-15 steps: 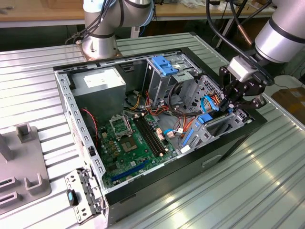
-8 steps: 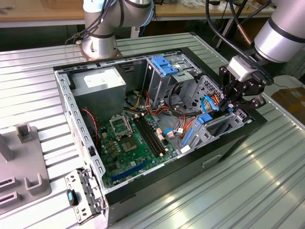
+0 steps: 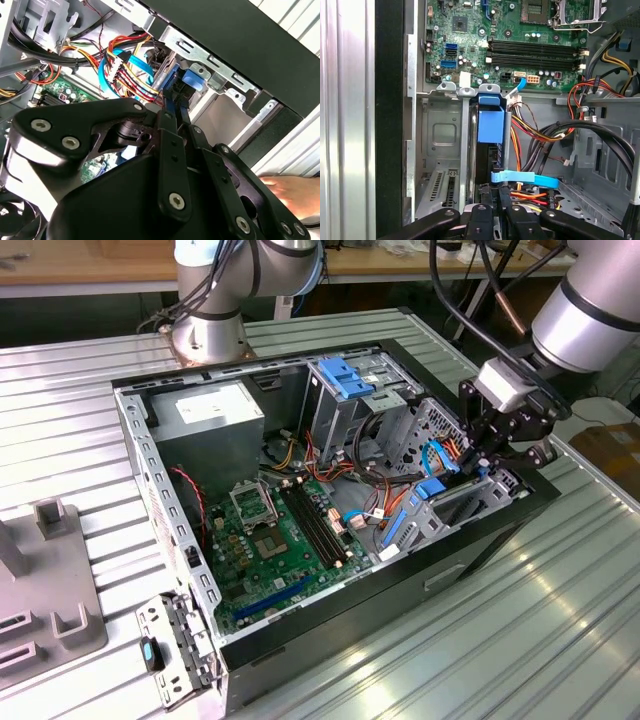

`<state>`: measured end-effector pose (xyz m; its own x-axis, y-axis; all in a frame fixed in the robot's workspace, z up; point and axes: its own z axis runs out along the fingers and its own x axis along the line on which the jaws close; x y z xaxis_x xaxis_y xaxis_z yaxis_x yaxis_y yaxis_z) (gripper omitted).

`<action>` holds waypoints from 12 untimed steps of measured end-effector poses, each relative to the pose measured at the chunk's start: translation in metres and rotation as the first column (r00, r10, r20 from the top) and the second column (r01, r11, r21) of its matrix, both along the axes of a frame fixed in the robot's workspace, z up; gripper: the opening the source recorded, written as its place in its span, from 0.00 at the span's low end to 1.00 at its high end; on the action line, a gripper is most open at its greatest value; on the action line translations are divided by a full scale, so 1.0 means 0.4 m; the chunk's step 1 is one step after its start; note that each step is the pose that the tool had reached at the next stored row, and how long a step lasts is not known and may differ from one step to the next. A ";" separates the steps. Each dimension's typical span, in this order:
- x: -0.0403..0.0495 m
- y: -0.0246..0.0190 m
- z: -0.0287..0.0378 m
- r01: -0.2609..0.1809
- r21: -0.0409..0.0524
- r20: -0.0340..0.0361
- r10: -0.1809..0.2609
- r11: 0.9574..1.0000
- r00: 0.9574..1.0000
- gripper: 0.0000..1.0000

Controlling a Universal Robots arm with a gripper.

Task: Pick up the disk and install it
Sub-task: 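Insert the second disk wire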

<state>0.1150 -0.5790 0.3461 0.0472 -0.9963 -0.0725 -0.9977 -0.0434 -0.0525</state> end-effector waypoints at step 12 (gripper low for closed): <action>-0.004 0.000 -0.005 0.022 0.000 0.000 -0.022 1.000 1.000 0.17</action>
